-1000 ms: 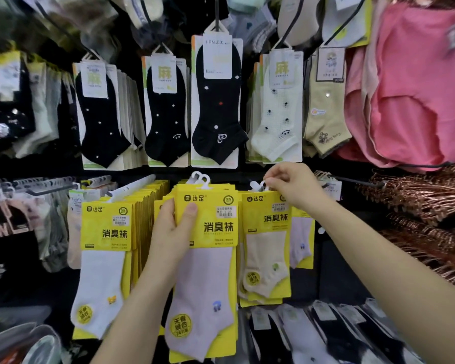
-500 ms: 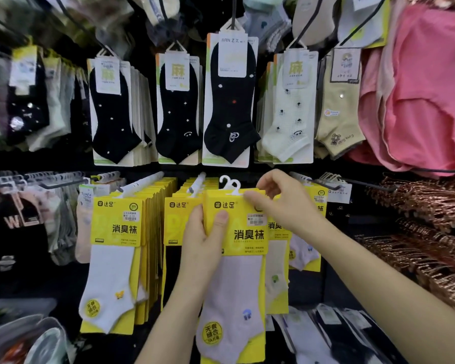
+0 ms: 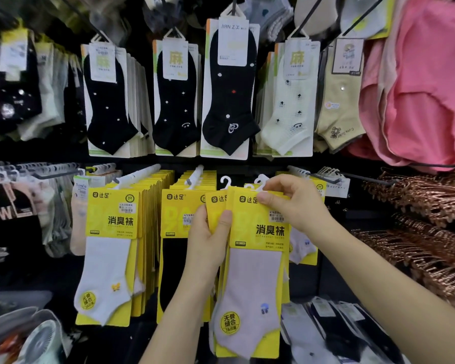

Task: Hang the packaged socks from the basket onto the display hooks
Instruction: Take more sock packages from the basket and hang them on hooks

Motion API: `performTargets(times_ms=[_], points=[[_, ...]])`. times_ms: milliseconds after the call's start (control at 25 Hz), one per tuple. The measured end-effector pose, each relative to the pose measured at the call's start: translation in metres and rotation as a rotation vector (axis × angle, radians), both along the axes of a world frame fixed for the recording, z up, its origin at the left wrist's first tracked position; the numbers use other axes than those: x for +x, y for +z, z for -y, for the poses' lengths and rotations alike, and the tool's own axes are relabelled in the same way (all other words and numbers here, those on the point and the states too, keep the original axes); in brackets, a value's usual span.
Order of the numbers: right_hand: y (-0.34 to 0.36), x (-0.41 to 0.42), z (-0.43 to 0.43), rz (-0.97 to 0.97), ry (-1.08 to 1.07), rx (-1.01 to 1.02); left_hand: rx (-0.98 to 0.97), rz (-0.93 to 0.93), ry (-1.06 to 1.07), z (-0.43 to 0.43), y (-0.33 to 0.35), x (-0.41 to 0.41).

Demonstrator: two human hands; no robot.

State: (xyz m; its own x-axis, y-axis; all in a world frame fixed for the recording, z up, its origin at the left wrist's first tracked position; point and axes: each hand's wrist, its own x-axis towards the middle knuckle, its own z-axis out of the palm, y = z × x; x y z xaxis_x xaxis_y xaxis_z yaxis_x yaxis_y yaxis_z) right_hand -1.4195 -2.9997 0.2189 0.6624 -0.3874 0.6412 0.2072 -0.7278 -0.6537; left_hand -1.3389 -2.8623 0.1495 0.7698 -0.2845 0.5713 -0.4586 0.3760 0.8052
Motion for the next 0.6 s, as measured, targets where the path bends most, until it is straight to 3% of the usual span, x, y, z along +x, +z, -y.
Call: performTargets(times_ms=[280,600], points=[[-0.009,-0.005,0.014,0.093,-0.052,0.134,-0.025,0.000,0.106,-0.005,-0.002,0.010],[-0.003,0.012,0.033,-0.028,-0.153,0.224,-0.042,0.026,0.196,-0.025,0.001,0.024]])
